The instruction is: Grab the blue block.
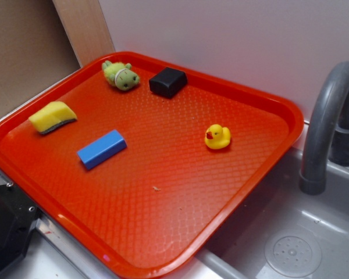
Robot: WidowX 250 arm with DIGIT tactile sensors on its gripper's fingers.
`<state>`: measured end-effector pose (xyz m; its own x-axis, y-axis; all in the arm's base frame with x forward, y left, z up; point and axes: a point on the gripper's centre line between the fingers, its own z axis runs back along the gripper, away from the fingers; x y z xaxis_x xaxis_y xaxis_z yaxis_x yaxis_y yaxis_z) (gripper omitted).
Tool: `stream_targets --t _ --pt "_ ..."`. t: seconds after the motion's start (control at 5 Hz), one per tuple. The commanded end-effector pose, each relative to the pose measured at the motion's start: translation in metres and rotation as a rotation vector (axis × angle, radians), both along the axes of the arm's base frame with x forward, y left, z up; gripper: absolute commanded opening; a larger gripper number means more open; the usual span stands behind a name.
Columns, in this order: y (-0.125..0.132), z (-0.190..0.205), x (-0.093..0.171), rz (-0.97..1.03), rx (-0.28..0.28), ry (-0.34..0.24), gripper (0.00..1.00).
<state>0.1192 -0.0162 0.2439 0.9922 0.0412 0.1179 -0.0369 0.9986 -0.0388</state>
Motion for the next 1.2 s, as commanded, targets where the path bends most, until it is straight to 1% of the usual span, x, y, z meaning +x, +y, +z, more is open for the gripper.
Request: stream_targets --t 0.0,0.2,0.4,0.6,0.8,1.0 --pt "0.0 0.0 0.0 0.0 0.0 0.0 1.0" --pt "-0.006 0.004 0.035 0.025 0.014 -0.006 1.0" --pt "-0.012 -0.001 0.063 0.01 0.024 0.004 1.0" --pt "-0.019 -0.01 0.082 -0.065 0.066 -0.025 1.0" --pt "-0.017 -0.063 0.094 -0.269 0.174 0.049 1.0" --pt "-0.002 -0.114 0.108 -0.269 0.176 0.127 1.0"
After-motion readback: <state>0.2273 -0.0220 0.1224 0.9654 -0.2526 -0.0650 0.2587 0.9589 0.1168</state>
